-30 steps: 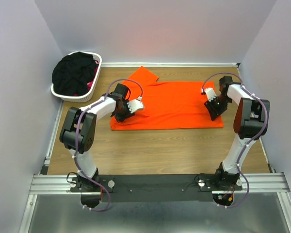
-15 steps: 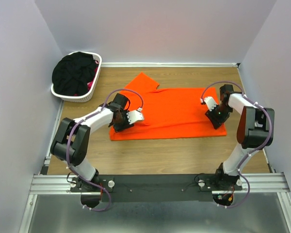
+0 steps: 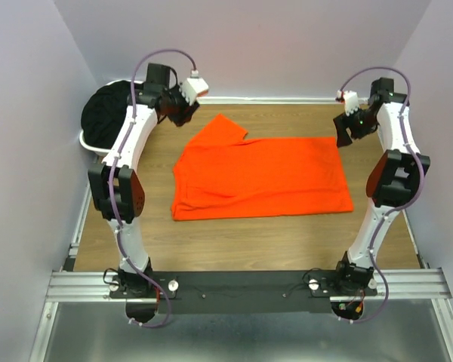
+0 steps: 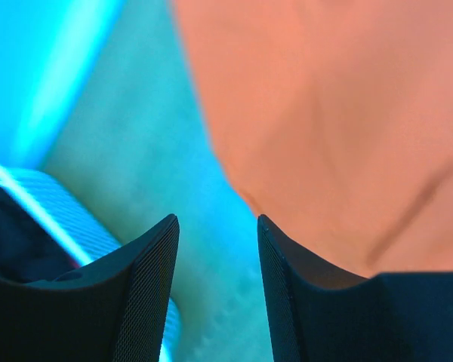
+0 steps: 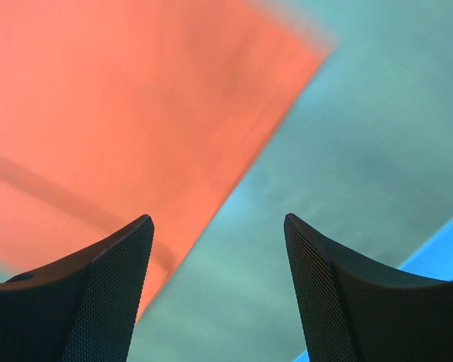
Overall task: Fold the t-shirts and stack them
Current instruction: Fold the tshirt
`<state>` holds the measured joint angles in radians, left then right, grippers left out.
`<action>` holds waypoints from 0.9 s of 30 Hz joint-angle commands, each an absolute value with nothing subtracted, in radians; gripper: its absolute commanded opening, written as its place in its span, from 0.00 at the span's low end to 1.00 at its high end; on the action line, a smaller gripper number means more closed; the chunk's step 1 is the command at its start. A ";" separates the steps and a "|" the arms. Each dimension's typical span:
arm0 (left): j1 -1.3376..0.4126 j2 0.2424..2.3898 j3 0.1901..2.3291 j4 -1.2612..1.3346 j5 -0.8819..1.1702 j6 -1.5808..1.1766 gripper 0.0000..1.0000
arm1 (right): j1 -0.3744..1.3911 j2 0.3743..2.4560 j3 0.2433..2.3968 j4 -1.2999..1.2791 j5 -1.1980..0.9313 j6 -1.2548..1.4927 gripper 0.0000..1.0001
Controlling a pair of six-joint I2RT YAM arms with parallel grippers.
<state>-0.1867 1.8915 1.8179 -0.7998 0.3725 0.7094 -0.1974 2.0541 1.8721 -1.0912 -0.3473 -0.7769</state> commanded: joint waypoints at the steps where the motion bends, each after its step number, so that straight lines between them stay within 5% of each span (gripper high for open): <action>1: -0.164 2.072 2.055 -0.709 0.485 0.508 0.54 | -0.202 2.248 2.175 -1.123 -0.451 -0.652 0.77; 8: -0.163 2.334 2.318 -0.526 0.474 0.284 0.54 | -0.201 2.526 2.450 -0.993 -0.394 -0.520 0.71; 18: -0.170 2.517 2.393 -0.388 0.443 0.199 0.56 | -0.201 2.614 2.401 -0.873 -0.420 -0.474 0.70; 27: -0.209 2.618 2.473 -0.431 0.376 0.251 0.59 | -0.201 2.634 2.345 -0.864 -0.420 -0.472 0.55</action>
